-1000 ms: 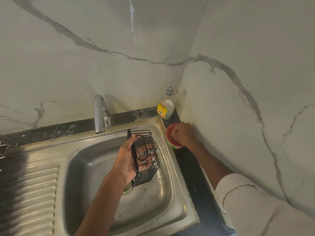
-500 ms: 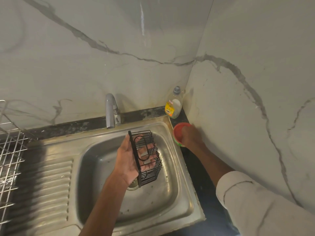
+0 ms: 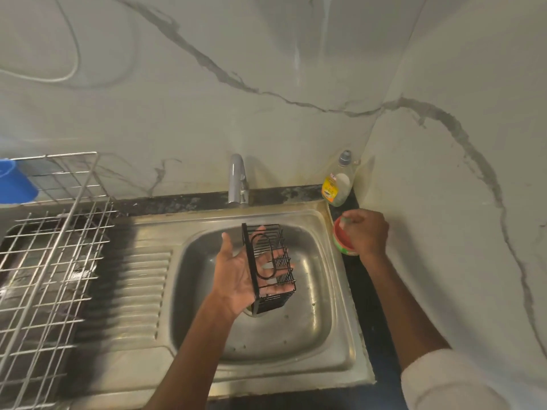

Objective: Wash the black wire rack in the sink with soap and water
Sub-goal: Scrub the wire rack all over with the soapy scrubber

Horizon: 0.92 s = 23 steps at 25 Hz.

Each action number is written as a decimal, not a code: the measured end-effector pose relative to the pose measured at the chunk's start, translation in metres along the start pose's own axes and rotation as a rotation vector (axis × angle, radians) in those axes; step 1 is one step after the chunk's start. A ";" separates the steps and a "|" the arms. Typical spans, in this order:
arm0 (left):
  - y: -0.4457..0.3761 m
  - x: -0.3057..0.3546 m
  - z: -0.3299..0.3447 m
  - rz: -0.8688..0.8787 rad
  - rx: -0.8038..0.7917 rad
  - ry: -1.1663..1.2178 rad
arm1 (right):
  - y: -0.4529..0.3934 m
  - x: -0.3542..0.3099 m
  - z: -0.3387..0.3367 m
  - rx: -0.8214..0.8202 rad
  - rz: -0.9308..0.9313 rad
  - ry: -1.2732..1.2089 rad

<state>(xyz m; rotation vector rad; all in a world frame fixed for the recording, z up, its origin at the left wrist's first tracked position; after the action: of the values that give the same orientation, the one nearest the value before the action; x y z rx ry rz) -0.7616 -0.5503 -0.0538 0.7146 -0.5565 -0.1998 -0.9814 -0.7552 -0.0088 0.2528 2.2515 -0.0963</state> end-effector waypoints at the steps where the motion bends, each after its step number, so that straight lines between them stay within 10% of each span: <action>1: 0.004 0.000 -0.001 0.002 -0.010 0.009 | 0.024 -0.011 -0.003 -0.065 0.071 -0.238; 7: 0.032 0.003 -0.020 0.062 0.068 -0.105 | 0.179 -0.122 0.036 -0.565 -0.163 -0.486; 13: 0.052 0.005 -0.033 0.062 -0.053 0.105 | 0.239 -0.164 0.068 -0.423 -0.636 0.065; 23: 0.064 0.024 -0.030 0.111 -0.103 0.149 | 0.244 -0.169 0.053 -0.147 -0.468 -0.063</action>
<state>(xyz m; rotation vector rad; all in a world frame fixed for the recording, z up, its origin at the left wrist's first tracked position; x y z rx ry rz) -0.7253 -0.4944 -0.0199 0.5909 -0.4392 -0.0707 -0.7838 -0.5504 0.0916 -0.3538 2.2019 -0.1813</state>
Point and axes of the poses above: each hand's wrist, its own y-axis away from the middle knuckle, its own z-axis out of the palm, x = y × z, the point moved 10 cm from there along -y, towards the middle knuckle, and after that the axes turned 9 degrees about x, right-handed, at the moved point
